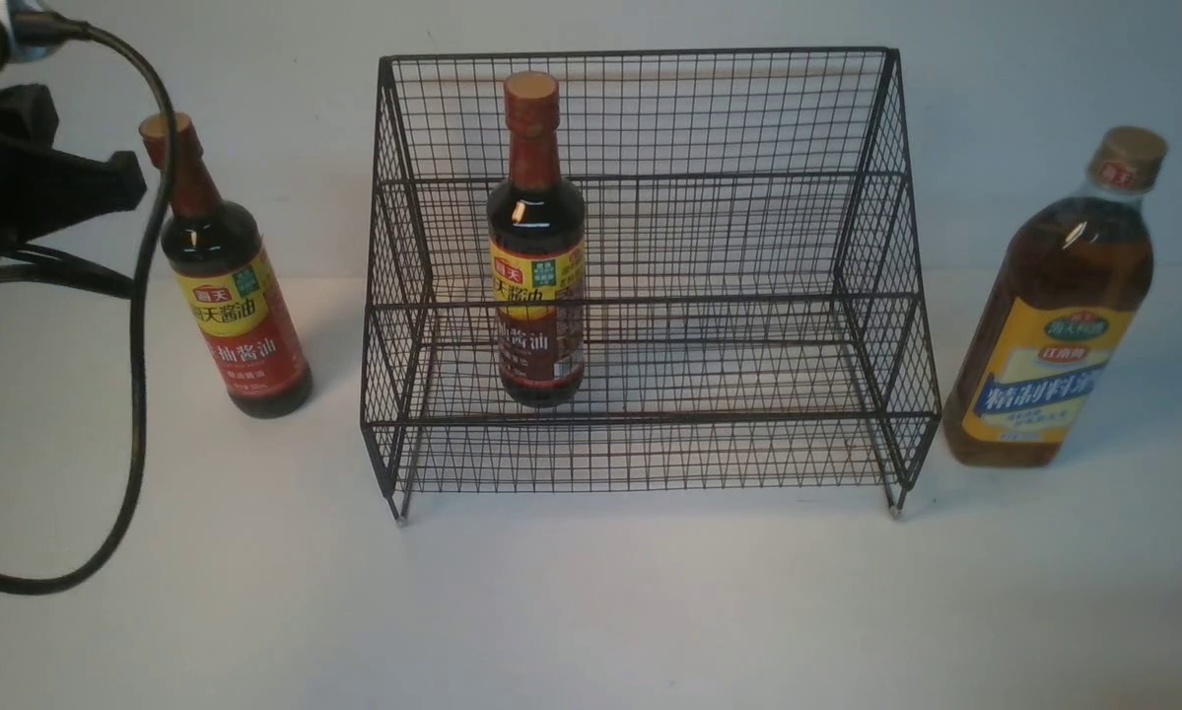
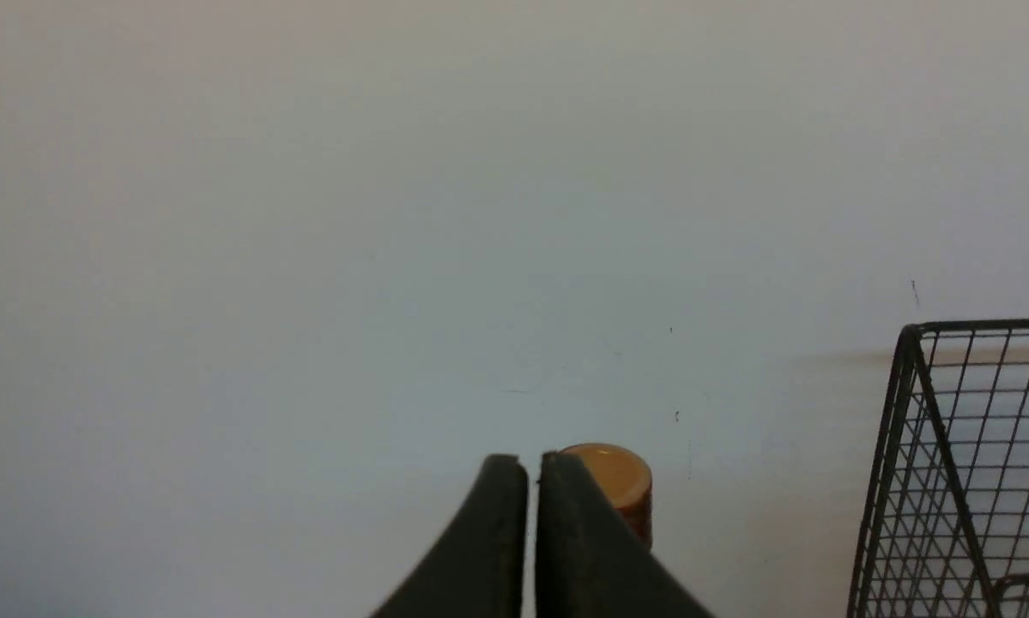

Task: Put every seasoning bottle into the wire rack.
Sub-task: Use the left arm to grab the condiment bottle closest to it

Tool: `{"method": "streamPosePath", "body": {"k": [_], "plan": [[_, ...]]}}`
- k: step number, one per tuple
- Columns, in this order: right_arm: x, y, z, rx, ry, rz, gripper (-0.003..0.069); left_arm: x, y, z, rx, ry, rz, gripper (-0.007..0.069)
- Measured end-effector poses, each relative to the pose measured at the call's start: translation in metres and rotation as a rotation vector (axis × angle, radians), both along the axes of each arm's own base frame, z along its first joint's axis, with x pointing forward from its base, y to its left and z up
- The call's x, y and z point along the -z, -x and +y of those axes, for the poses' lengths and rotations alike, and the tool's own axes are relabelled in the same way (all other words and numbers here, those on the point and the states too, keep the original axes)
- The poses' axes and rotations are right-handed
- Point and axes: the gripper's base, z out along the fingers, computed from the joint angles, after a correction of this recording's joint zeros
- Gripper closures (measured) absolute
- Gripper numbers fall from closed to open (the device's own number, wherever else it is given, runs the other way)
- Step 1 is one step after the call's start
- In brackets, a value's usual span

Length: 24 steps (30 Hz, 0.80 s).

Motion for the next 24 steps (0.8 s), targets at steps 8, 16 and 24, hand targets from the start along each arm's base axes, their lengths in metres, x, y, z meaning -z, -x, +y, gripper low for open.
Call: {"method": "streamPosePath", "body": {"k": [8, 16, 24], "plan": [[0.000, 0.000, 0.000, 0.000, 0.000, 0.000, 0.0673, 0.025, -0.023, -0.002, 0.026, -0.023, -0.006, 0.0438], [0.000, 0.000, 0.000, 0.000, 0.000, 0.000, 0.0673, 0.043, -0.046, -0.003, 0.035, 0.024, 0.008, 0.0186], [0.000, 0.000, 0.000, 0.000, 0.000, 0.000, 0.0673, 0.053, -0.078, -0.003, 0.035, 0.048, 0.056, 0.0122]]}}
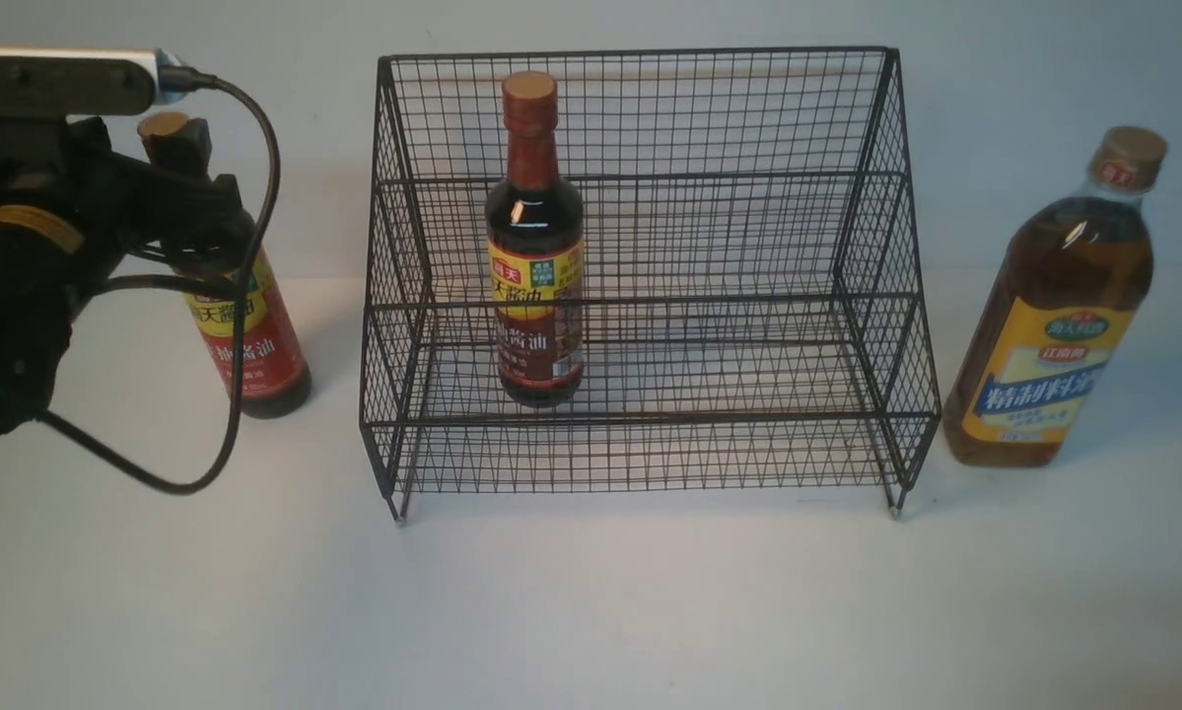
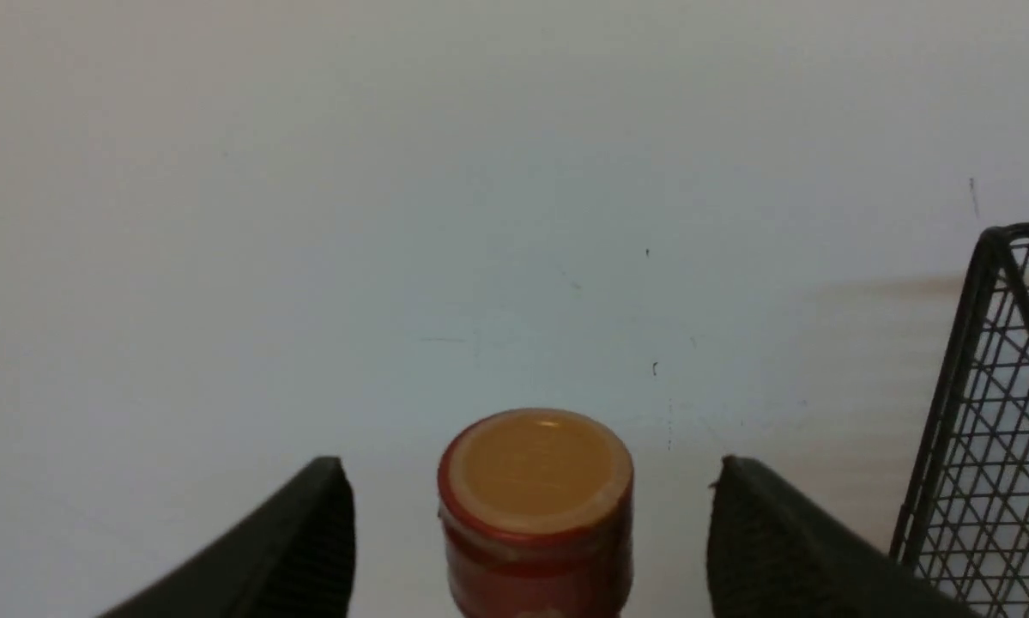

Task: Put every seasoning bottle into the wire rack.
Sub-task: Use the left arm to grab the condiment bottle closest to it, then use the left arm to put the condiment bottle back on the shelf

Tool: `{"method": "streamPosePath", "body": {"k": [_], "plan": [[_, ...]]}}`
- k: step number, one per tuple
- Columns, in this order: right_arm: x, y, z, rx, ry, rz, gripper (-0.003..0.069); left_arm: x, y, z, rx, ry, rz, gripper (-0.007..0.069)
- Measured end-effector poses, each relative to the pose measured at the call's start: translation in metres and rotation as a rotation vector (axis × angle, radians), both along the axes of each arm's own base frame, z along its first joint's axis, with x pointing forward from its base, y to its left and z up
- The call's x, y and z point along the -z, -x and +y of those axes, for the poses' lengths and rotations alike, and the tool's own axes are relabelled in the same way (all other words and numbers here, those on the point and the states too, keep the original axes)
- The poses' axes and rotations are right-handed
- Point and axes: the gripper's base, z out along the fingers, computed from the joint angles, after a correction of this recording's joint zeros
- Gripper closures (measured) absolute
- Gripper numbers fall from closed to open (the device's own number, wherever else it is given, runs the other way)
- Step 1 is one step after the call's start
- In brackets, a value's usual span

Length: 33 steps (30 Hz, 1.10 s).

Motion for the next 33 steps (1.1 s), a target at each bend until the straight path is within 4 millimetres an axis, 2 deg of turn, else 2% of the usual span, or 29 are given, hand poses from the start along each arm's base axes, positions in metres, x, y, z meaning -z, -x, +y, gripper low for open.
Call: {"method": "streamPosePath", "body": {"k": [12, 14, 15, 16, 18, 21, 26, 29, 32, 33], "plan": [[0.000, 0.000, 0.000, 0.000, 0.000, 0.000, 0.0673, 0.024, -0.039, 0.002, -0.015, 0.016, 0.048, 0.0132], [0.000, 0.000, 0.000, 0.000, 0.000, 0.000, 0.0673, 0.026, -0.041, 0.003, -0.019, 0.020, 0.054, 0.0156], [0.000, 0.000, 0.000, 0.000, 0.000, 0.000, 0.0673, 0.028, -0.041, 0.003, -0.023, 0.024, 0.057, 0.0209], [0.000, 0.000, 0.000, 0.000, 0.000, 0.000, 0.0673, 0.028, -0.041, 0.003, -0.023, 0.024, 0.061, 0.0293], [0.000, 0.000, 0.000, 0.000, 0.000, 0.000, 0.0673, 0.029, -0.041, 0.004, -0.028, 0.038, 0.063, 0.0370], [0.000, 0.000, 0.000, 0.000, 0.000, 0.000, 0.0673, 0.026, -0.041, 0.004, -0.027, 0.038, 0.067, 0.0366], [0.000, 0.000, 0.000, 0.000, 0.000, 0.000, 0.0673, 0.008, -0.026, 0.003, -0.023, 0.041, 0.155, 0.0366], [0.000, 0.000, 0.000, 0.000, 0.000, 0.000, 0.0673, -0.025, -0.002, 0.000, -0.007, 0.043, 0.177, 0.0366], [0.000, 0.000, 0.000, 0.000, 0.000, 0.000, 0.0673, -0.067, 0.024, -0.010, 0.024, 0.039, 0.091, 0.0366], [0.000, 0.000, 0.000, 0.000, 0.000, 0.000, 0.0673, -0.070, 0.026, -0.011, 0.028, 0.038, 0.087, 0.0366]]}}
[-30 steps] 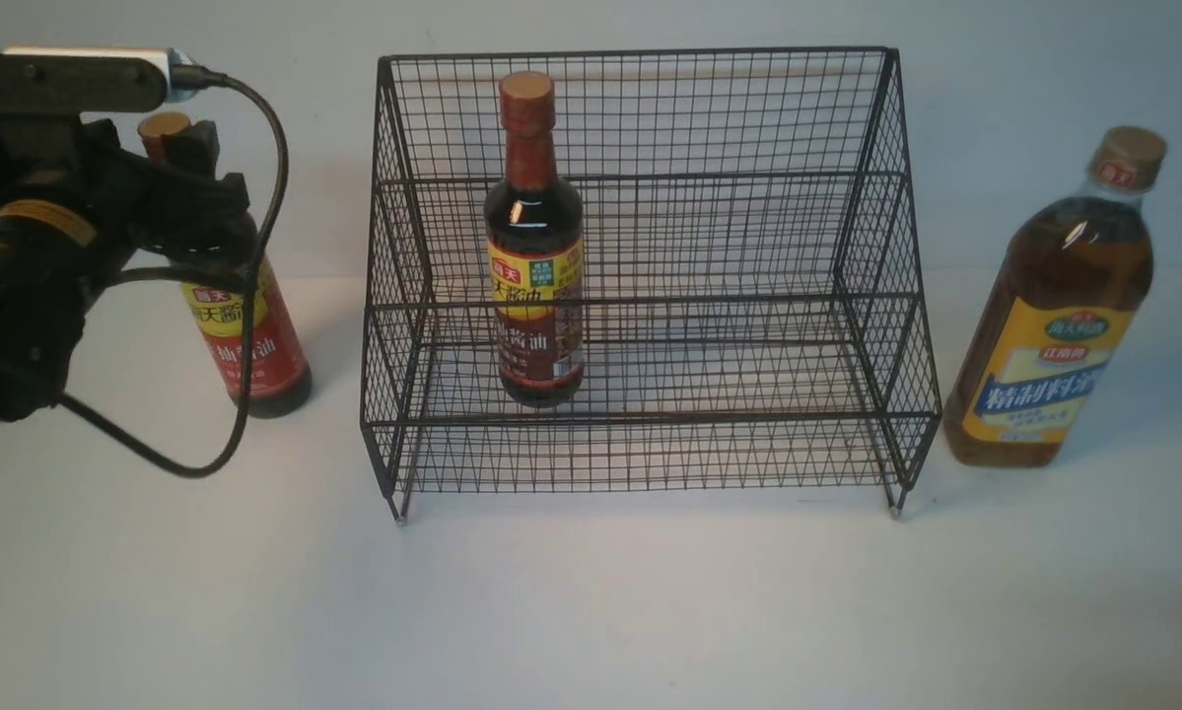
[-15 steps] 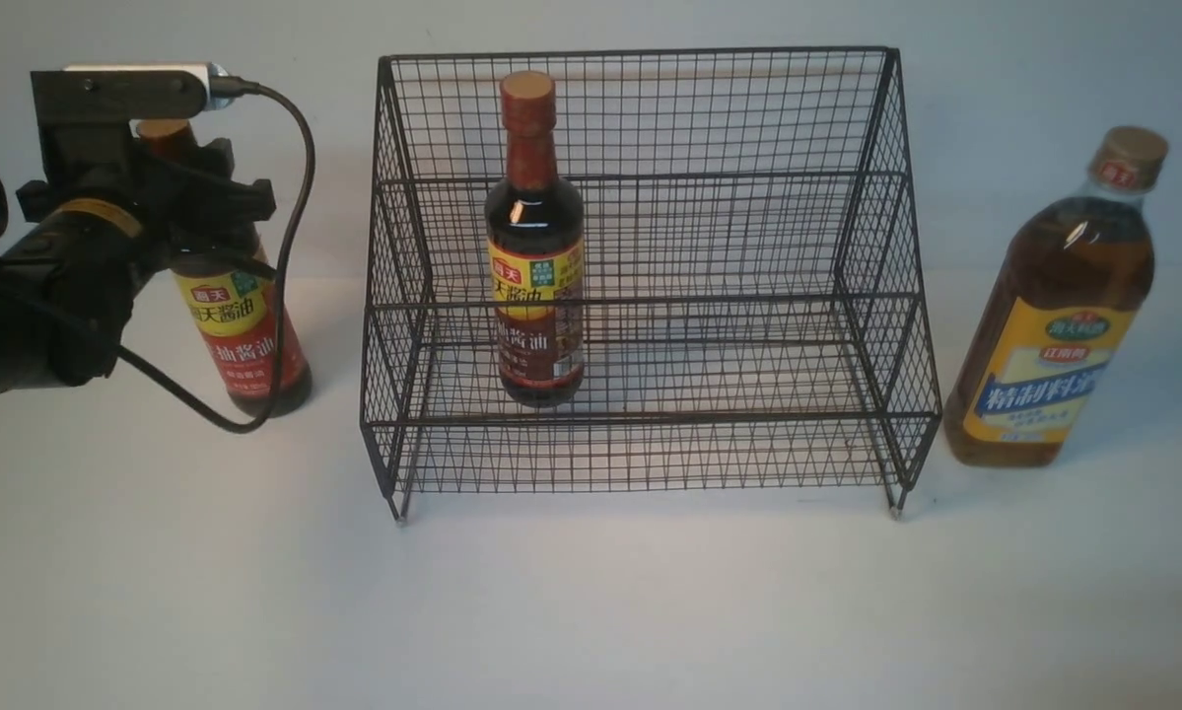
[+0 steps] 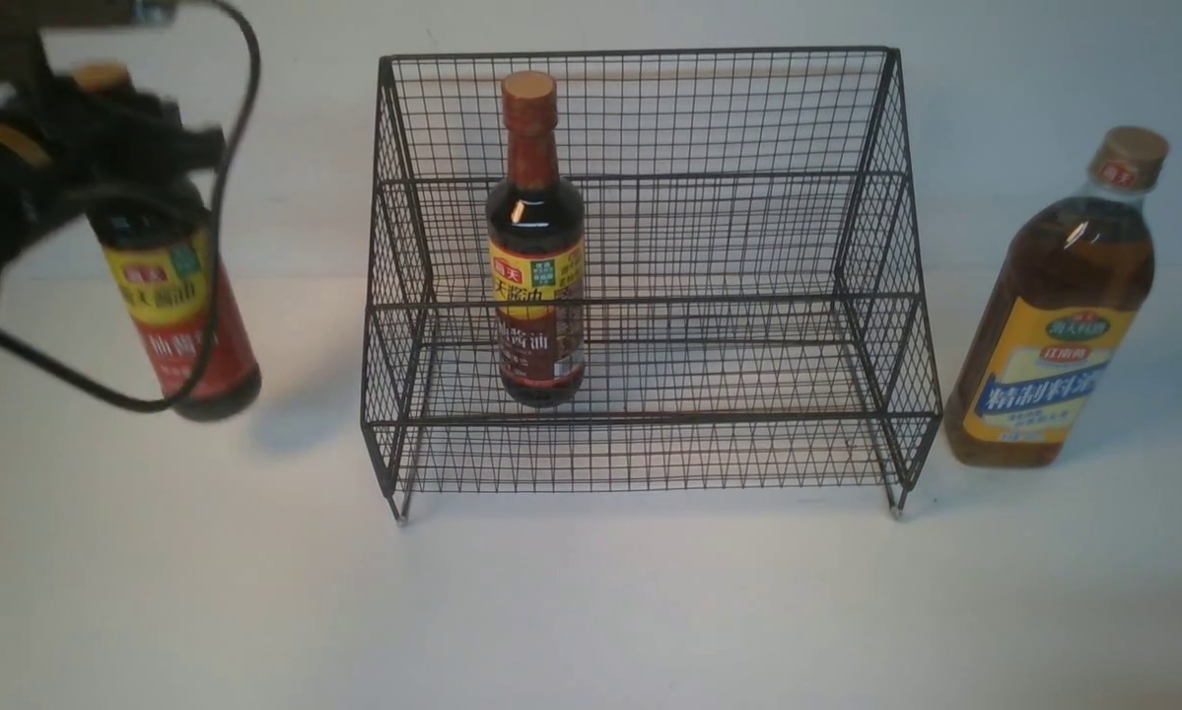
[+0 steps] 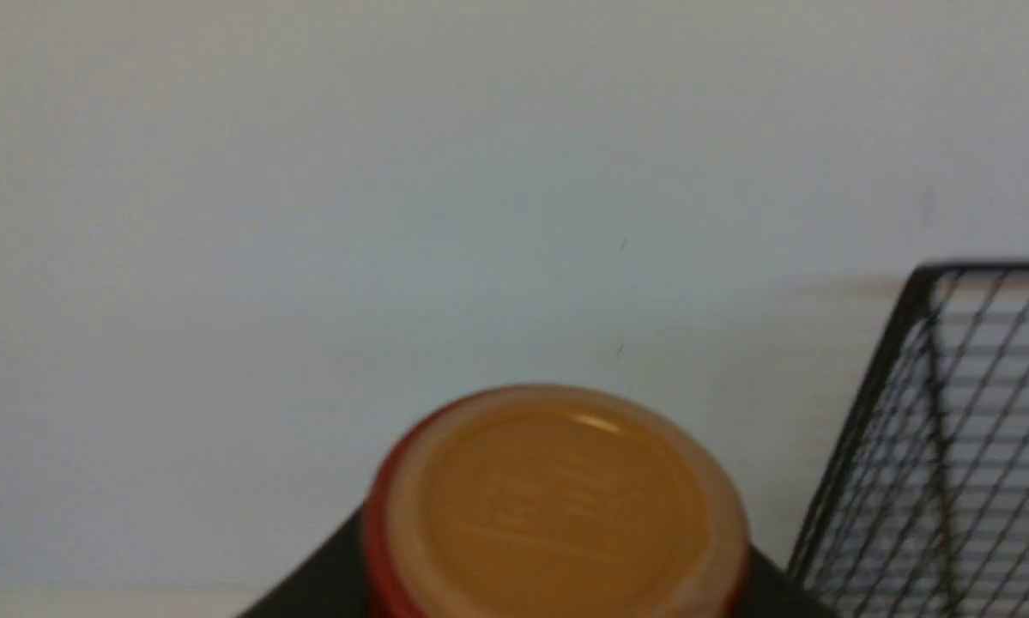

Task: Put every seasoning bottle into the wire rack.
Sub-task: Use the left arm to put the condiment bottle back on the shelf

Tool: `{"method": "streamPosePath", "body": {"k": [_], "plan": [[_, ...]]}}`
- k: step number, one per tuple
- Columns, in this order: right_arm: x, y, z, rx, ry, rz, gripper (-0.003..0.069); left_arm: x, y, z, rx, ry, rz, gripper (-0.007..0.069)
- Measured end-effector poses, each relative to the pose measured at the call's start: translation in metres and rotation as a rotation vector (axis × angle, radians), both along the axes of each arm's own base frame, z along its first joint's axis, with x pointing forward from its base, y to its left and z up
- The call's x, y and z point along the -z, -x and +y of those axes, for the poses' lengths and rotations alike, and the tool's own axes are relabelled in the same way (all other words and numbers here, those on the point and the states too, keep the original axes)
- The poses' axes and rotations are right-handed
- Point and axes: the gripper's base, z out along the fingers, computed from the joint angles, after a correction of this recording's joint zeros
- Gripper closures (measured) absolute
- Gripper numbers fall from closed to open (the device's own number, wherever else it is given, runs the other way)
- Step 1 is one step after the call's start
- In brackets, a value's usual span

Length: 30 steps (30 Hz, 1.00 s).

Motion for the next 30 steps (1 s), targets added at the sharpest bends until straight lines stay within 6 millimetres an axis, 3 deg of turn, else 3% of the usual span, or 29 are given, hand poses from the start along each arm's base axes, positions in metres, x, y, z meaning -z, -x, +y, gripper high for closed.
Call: {"method": "streamPosePath", "body": {"k": [2, 6, 9, 14, 20, 25, 30], "plan": [[0.000, 0.000, 0.000, 0.000, 0.000, 0.000, 0.0673, -0.033, 0.024, -0.014, 0.047, -0.002, -0.092, 0.0366], [0.000, 0.000, 0.000, 0.000, 0.000, 0.000, 0.0673, -0.067, 0.059, -0.040, 0.152, 0.007, -0.188, 0.0366], [0.000, 0.000, 0.000, 0.000, 0.000, 0.000, 0.0673, -0.079, 0.075, -0.053, 0.205, 0.022, -0.230, 0.0366], [0.000, 0.000, 0.000, 0.000, 0.000, 0.000, 0.0673, -0.090, 0.097, -0.094, 0.373, 0.087, -0.276, 0.0366], [0.000, 0.000, 0.000, 0.000, 0.000, 0.000, 0.0673, -0.086, 0.097, -0.150, 0.547, 0.131, -0.270, 0.0366], [0.000, 0.000, 0.000, 0.000, 0.000, 0.000, 0.0673, -0.085, 0.084, -0.173, 0.582, 0.139, -0.269, 0.0366], [0.000, 0.000, 0.000, 0.000, 0.000, 0.000, 0.0673, -0.076, 0.058, -0.193, 0.586, 0.132, -0.248, 0.0366]]}}
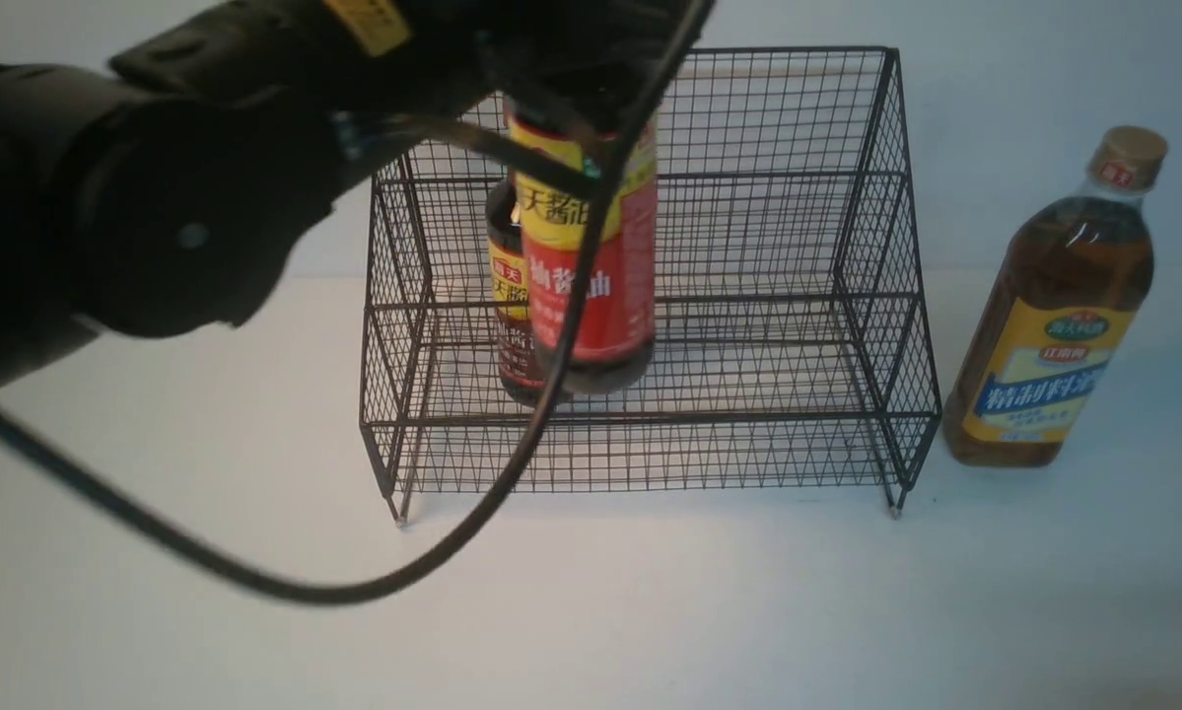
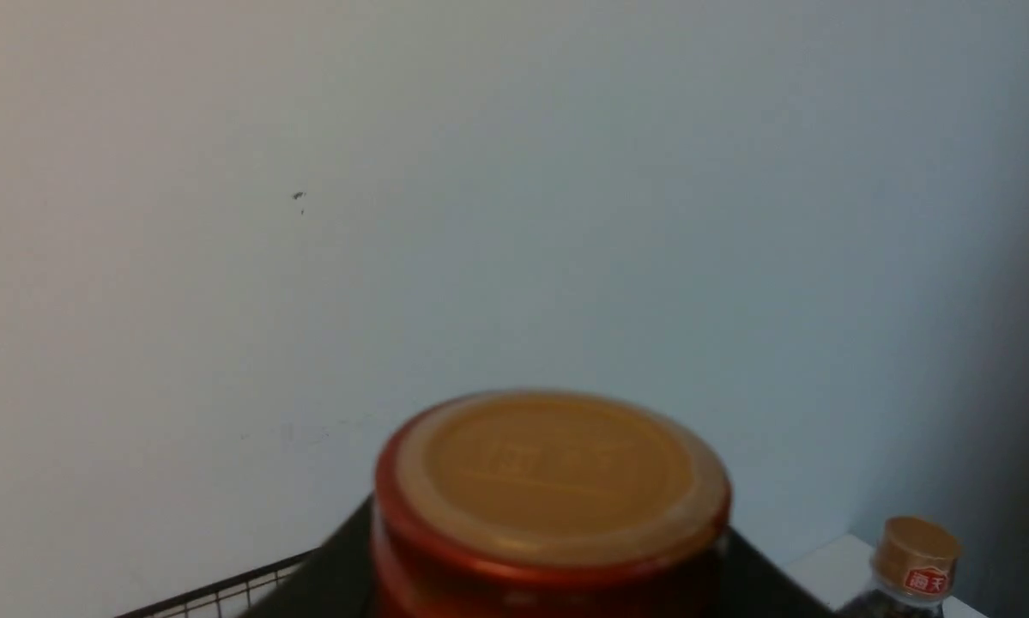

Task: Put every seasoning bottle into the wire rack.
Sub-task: Use the left arm to put the condiment bottle back on the shelf

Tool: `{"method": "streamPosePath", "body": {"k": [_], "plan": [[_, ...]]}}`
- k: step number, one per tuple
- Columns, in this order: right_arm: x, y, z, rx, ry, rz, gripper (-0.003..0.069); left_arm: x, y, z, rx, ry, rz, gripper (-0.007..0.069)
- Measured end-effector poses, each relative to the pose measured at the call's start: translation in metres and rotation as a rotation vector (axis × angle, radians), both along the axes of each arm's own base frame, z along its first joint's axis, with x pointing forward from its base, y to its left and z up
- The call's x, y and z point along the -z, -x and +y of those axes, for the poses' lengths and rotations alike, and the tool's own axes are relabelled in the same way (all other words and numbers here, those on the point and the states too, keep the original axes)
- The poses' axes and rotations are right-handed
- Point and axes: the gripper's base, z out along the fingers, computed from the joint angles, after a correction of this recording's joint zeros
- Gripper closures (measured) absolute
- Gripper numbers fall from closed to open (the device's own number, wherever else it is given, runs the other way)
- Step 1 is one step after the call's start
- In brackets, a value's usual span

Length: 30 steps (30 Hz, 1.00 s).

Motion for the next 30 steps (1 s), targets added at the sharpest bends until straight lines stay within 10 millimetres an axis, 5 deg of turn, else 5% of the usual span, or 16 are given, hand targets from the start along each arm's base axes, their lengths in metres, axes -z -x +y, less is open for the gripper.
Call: {"method": "streamPosePath", "body": {"k": [19, 30], "plan": [[0.000, 0.000, 0.000, 0.000, 0.000, 0.000, 0.0673, 0.029, -0.078, -0.054, -0.018, -0.012, -0.023, 0.0366], [0.000, 0.000, 0.000, 0.000, 0.000, 0.000, 0.0673, 0.025, -0.094, -0.058, -0.068, 0.011, -0.053, 0.0366]]}}
